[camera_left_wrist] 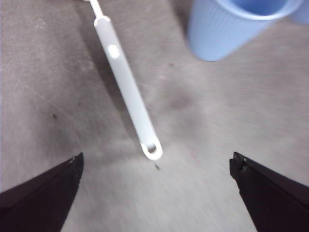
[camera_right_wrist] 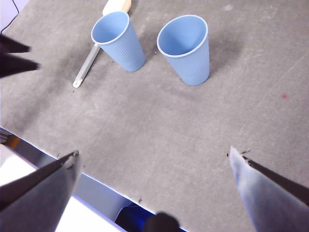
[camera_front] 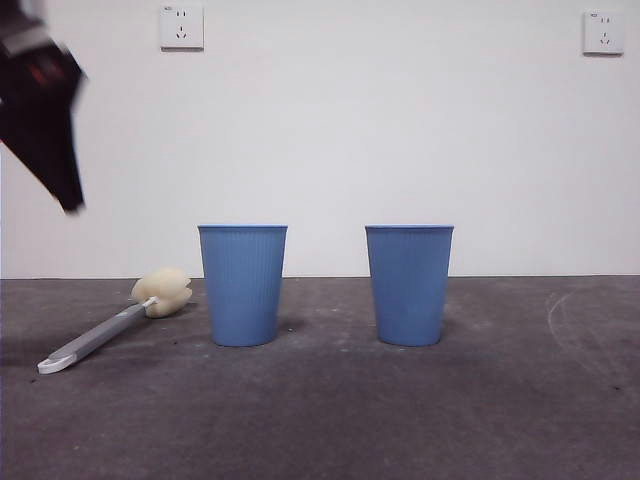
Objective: Pick up the cup brush,pick up the cup,insert the brush into the cup,clean the cup,put the cup brush back,put the cup back to the fixed position on the table
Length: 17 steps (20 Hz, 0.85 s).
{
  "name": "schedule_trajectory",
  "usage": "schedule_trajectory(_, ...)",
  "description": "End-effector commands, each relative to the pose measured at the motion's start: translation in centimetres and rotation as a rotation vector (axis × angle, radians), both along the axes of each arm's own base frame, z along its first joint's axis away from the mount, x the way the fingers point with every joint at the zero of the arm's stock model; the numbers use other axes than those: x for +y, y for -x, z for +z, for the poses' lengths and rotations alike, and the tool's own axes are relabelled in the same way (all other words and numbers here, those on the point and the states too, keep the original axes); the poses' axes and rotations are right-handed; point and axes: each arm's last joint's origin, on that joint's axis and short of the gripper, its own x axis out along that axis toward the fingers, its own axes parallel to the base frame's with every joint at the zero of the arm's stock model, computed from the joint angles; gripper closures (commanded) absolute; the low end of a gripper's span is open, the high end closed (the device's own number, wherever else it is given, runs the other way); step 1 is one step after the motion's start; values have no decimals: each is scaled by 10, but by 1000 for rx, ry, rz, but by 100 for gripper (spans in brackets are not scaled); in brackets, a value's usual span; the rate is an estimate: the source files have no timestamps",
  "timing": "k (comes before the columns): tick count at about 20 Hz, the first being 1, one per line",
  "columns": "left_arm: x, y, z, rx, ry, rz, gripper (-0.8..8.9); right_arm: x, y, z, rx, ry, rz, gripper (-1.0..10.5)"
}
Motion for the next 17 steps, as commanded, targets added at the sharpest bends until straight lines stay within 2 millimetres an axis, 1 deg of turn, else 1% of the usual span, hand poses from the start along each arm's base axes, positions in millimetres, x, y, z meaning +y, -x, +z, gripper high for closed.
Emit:
schedule_trajectory(1,-10,-16,-18,31,-31,22,187,0,-1,1,-5,-6,-2,380)
schedule_trajectory(4,-19,-34,-41,58,-60,51,187,0,-2,1,1,-9,-6,380)
schedule_trajectory(7,-22,-47,-59,77,-49,80,187,0,-3,1,1,-10,-6,380)
schedule_trajectory(11,-25,-56,-75,98,-57,111,189,0,-3,1,-1,-10,-7,380)
schedule_trajectory(17,-27,-61,-93,153,-70,134,189,0,-3,1,-2,-9,-6,381)
